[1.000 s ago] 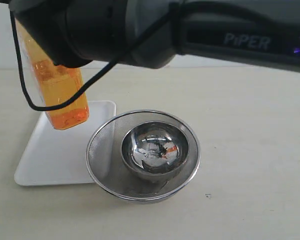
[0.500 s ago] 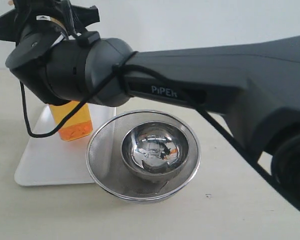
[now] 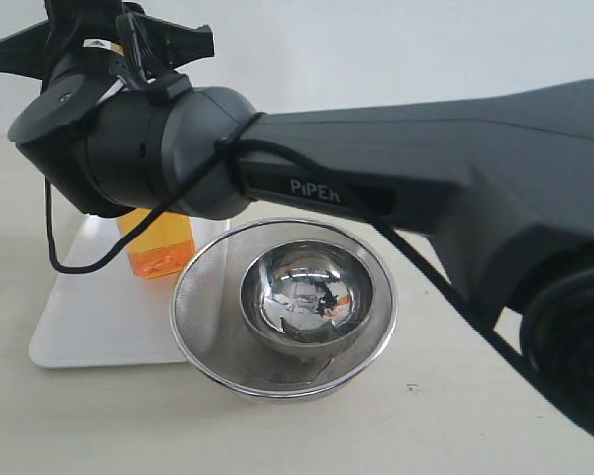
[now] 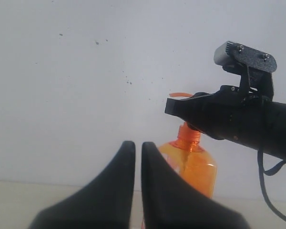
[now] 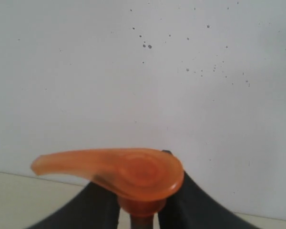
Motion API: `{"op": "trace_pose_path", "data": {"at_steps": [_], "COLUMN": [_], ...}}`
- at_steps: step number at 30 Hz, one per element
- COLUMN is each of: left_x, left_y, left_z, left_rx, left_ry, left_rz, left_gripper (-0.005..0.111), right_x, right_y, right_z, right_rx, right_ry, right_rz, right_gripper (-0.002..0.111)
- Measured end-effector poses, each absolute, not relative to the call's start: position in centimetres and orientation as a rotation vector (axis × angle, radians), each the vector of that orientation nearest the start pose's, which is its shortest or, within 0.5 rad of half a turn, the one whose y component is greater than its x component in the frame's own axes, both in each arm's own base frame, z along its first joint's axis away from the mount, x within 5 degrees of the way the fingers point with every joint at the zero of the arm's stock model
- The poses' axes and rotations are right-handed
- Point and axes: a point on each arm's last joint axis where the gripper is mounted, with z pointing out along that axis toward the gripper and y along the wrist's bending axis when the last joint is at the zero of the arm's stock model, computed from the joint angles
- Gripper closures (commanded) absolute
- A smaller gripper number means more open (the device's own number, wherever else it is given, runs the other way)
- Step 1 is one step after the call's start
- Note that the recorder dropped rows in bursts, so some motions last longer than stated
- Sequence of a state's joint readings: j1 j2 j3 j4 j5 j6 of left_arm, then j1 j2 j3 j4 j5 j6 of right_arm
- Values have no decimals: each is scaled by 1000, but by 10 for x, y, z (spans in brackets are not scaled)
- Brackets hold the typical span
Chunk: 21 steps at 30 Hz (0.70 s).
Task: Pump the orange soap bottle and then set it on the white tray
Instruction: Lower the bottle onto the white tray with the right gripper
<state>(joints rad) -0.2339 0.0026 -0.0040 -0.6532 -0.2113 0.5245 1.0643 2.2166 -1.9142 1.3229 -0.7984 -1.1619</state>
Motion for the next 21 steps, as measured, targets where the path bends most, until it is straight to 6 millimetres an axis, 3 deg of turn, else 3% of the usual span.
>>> {"op": "trace_pose_path", "data": {"at_steps": [13, 15, 21], "left_x": [54, 54, 54], "left_y": [-1, -1, -1], "left_z": [229, 229, 229], "left_rx": [-33, -33, -33], "left_ry": [1318, 1318, 1318], "left_rz": [-216, -216, -216], "left_gripper": [102, 102, 102], "right_x": [308, 308, 307], "right_y": [427, 428, 430], "right_z": [275, 274, 275], "right_rx": [-135, -140, -177], "right_ry": [1587, 1590, 1582], "right_rz": [329, 332, 338], "right_gripper": [107, 101, 65]}}
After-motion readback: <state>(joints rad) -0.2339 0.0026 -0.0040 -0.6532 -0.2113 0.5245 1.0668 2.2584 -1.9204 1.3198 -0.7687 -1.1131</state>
